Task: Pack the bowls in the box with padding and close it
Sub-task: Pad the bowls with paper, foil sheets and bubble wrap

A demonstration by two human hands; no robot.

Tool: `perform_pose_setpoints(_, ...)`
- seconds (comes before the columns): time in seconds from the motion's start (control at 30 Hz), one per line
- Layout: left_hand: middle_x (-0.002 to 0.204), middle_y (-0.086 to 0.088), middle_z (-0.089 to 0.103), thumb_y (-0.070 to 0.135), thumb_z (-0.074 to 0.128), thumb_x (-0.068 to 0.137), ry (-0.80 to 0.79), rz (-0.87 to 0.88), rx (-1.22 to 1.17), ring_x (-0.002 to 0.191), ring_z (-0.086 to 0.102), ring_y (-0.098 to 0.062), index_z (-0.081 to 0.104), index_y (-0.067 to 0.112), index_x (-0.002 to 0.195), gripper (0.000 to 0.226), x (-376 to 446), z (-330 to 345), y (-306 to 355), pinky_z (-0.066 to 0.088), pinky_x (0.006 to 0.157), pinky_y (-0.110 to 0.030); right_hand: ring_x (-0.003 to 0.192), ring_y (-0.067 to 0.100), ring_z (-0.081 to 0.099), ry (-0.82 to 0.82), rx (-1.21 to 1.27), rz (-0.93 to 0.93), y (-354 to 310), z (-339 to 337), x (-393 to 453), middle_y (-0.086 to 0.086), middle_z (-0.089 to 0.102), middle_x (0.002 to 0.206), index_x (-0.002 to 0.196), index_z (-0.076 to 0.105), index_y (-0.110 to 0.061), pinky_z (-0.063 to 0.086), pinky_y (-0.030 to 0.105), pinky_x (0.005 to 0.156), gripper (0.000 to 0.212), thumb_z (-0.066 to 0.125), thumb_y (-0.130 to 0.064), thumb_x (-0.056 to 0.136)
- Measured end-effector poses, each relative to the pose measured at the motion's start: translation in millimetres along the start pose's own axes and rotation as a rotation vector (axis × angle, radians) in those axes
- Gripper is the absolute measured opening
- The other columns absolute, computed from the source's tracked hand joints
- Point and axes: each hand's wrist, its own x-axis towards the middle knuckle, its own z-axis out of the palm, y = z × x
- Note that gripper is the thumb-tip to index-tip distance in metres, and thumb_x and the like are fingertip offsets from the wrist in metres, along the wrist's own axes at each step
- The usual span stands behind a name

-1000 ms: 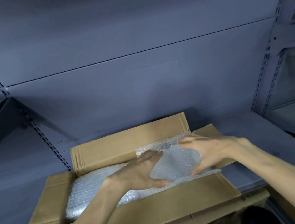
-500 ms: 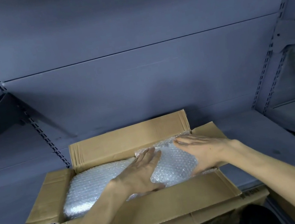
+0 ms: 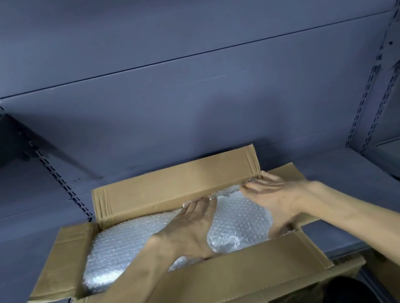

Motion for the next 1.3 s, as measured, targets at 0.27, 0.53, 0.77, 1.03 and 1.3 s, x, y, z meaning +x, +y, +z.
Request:
perform_pose_setpoints(0.27,0.167,-0.016,-0.004,0.088,0.032,0.083,-0.006,-0.030,0.105,0.155,-0.003,-0.032,-0.016,0.020,0.160,0.113,1,6,13,0.000,0.126,-0.044,0.158,0.031,-0.008,0.039,-0.036,-0.018,-6,9,-5,0.016,-0.011,0.171,0.161,-0.020,-0.015,-0.019,0.049,0.124,0.135,0.066,-0.076,0.077)
perform_pose_setpoints(0.53,0.169,-0.005,-0.015,0.092,0.029,0.080,-0.028,-0.050,-0.033,0.156,-0.013,-0.023,-0.017,0.030,0.159,0.110,-5,9,7,-0.006,0.122,-0.037,0.159,0.027,-0.001,0.050,-0.019,-0.067,-1,7,-12,0.012,0.003,0.172,0.164,-0.008,-0.024,-0.015,0.047,0.126,0.114,0.058,-0.074,0.086)
perform_pose_setpoints(0.77,0.169,0.003,-0.003,0.099,0.042,0.064,-0.069,-0.035,-0.166,0.155,-0.003,-0.019,-0.002,0.027,0.161,0.128,-2,-11,3,0.007,0.126,-0.040,0.158,0.022,0.004,-0.036,0.068,-0.036,20,-7,-20,0.002,0.011,0.171,0.165,0.006,-0.023,-0.006,0.042,0.127,0.119,0.072,-0.070,0.077)
perform_pose_setpoints(1.03,0.167,-0.010,0.004,0.079,0.058,0.078,0.009,-0.015,0.015,0.153,0.004,-0.030,-0.010,0.014,0.160,0.125,23,0,29,0.005,0.127,-0.049,0.158,0.031,-0.006,-0.040,-0.062,-0.010,-1,6,-8,0.013,0.002,0.169,0.163,-0.014,-0.022,-0.008,0.069,0.121,0.121,0.072,-0.054,0.084)
perform_pose_setpoints(1.3,0.156,-0.014,0.019,0.069,0.062,0.081,0.090,-0.031,0.132,0.143,0.020,-0.037,-0.012,0.015,0.160,0.121,32,13,38,0.016,0.122,-0.056,0.155,0.043,0.008,-0.035,-0.099,0.041,-3,6,-5,0.020,0.010,0.165,0.161,-0.020,-0.024,-0.009,0.068,0.121,0.128,0.074,-0.057,0.081)
